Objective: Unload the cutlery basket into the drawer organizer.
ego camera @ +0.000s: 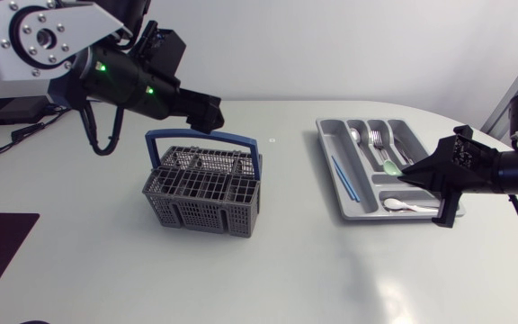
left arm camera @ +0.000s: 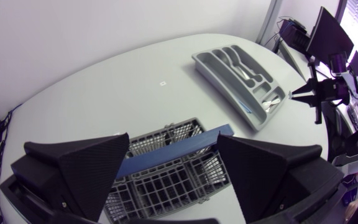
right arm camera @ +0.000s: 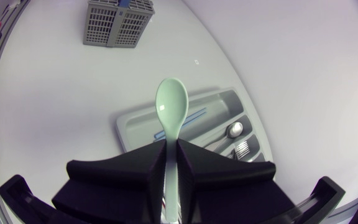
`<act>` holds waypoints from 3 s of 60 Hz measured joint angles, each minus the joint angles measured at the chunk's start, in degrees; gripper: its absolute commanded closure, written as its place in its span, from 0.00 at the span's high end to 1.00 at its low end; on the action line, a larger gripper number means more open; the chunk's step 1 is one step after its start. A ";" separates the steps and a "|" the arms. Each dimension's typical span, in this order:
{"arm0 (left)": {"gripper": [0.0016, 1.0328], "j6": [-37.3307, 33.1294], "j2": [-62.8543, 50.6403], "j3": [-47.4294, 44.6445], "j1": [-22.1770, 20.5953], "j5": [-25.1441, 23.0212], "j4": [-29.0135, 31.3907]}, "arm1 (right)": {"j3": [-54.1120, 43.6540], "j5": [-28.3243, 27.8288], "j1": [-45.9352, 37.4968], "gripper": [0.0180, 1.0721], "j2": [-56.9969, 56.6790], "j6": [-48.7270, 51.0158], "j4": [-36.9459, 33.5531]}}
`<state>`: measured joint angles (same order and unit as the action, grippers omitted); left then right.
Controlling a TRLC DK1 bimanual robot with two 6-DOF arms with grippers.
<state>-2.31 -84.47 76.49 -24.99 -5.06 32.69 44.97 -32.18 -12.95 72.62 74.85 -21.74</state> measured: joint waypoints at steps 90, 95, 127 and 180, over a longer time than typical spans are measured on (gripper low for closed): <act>0.96 -5.25 12.24 -12.41 9.73 7.37 -1.57 | 4.59 9.51 -4.87 0.92 13.94 17.57 7.17; 0.96 -5.51 14.01 -13.90 10.71 7.54 -1.66 | 1.36 8.87 0.98 0.80 4.98 12.85 6.62; 0.96 -9.79 21.84 -28.96 18.64 7.74 -6.54 | -5.66 19.76 51.19 0.06 -5.05 -24.46 13.18; 0.96 -11.91 24.48 -36.68 23.47 6.43 -9.05 | -1.40 28.17 54.88 0.06 18.58 -29.59 31.06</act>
<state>-14.22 -59.99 39.81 -1.52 1.37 23.64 43.57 -4.01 41.93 91.20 45.25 9.32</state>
